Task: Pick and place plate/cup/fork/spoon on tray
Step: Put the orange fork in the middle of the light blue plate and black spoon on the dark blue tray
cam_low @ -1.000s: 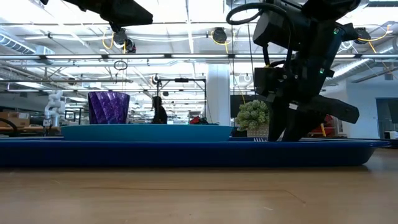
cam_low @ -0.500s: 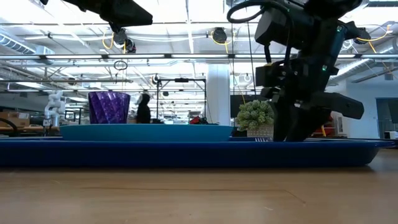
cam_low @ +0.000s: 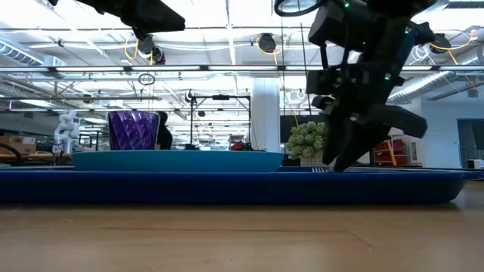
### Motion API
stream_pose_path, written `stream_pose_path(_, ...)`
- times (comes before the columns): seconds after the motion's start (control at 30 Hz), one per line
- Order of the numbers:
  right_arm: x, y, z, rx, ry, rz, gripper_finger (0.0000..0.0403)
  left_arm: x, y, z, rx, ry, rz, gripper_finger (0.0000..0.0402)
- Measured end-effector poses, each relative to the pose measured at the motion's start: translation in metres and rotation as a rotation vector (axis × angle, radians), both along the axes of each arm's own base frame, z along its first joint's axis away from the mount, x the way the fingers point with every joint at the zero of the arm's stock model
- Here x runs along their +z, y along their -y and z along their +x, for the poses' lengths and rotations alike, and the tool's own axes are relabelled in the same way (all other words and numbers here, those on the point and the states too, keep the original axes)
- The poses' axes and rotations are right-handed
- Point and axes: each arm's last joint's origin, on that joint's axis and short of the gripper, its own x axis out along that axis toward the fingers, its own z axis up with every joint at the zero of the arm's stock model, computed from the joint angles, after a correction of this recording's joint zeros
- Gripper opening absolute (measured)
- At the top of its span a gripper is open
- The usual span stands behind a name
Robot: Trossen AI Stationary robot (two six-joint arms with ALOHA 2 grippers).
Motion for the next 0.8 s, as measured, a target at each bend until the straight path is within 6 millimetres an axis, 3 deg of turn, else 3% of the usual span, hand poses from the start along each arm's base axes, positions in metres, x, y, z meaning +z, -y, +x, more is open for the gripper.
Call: stream_pose_path(0.8,-0.012,0.005,-0.003,0.016,0.015,-0.005,0.0145,-0.003,0.000,-0.001,0.000,-0.030,-0.002,0.0097)
